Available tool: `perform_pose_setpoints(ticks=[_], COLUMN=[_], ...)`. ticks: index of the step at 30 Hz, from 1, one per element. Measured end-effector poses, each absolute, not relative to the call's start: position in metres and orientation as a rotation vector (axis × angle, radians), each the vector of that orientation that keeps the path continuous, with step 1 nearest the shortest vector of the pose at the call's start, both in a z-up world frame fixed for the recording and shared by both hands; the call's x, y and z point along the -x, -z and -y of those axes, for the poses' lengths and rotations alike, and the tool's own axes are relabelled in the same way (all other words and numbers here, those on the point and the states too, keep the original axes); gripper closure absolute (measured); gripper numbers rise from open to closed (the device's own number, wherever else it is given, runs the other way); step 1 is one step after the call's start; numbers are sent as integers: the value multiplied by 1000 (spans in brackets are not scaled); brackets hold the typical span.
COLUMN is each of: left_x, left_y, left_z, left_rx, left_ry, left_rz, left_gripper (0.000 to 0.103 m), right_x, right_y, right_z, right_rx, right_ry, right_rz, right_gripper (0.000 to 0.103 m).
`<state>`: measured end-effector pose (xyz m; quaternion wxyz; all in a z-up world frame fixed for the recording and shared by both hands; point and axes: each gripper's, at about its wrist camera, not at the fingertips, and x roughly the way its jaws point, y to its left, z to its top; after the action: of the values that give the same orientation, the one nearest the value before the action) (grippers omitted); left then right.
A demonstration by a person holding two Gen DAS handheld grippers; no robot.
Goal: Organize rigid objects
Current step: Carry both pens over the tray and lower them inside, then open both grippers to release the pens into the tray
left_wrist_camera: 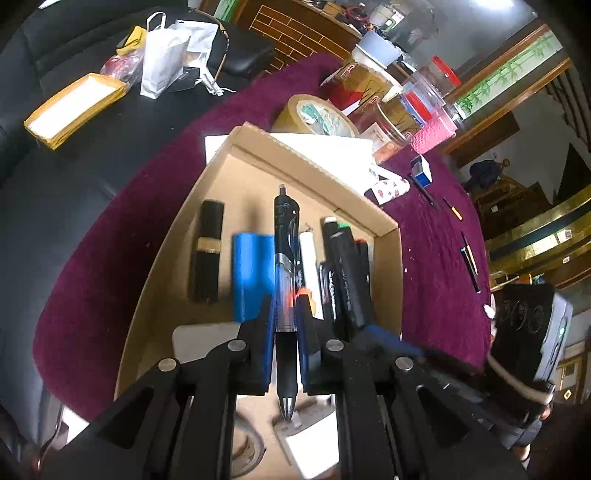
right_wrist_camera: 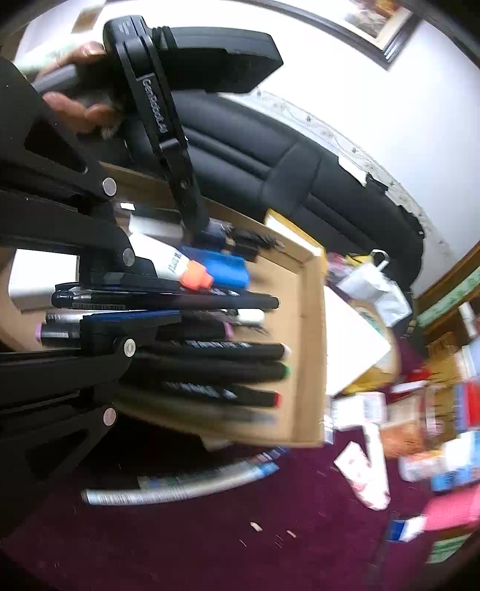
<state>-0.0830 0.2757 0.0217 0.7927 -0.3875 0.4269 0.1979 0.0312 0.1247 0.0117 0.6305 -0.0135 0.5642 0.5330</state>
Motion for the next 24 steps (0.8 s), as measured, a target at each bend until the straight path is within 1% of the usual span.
perform_pose_setpoints(ticks=[2,8,11,17,23,24], left_x=[77,69,68,66,58,58], left_y=[-20,-9,-3,-4,-8,-8], left_z=[-277,-282,-285,-287,-287,-287], left_rx=[831,830,817,813,757,760], left_ry=[-435,-427,-442,-450,-497,-499], left_rz=[-927,-953,-966,-965,-962,-958], left_gripper=[95,95,95,94,94,93], right_x=[-29,-31,-28,-28,-17,-16], right_y=[-9,2,-4,-2,-6,-7], right_z=[-129,-135,-139,-144,-147,-145], right_rx=[61,54,118,122,148,148], right_ry=[-1204,-1197,-1185,-1205,-1188,-1187], right_rz=[-1263,-1304,-1246,-1247,-1195,-1187], right_gripper=[95,95,95,95,94,94])
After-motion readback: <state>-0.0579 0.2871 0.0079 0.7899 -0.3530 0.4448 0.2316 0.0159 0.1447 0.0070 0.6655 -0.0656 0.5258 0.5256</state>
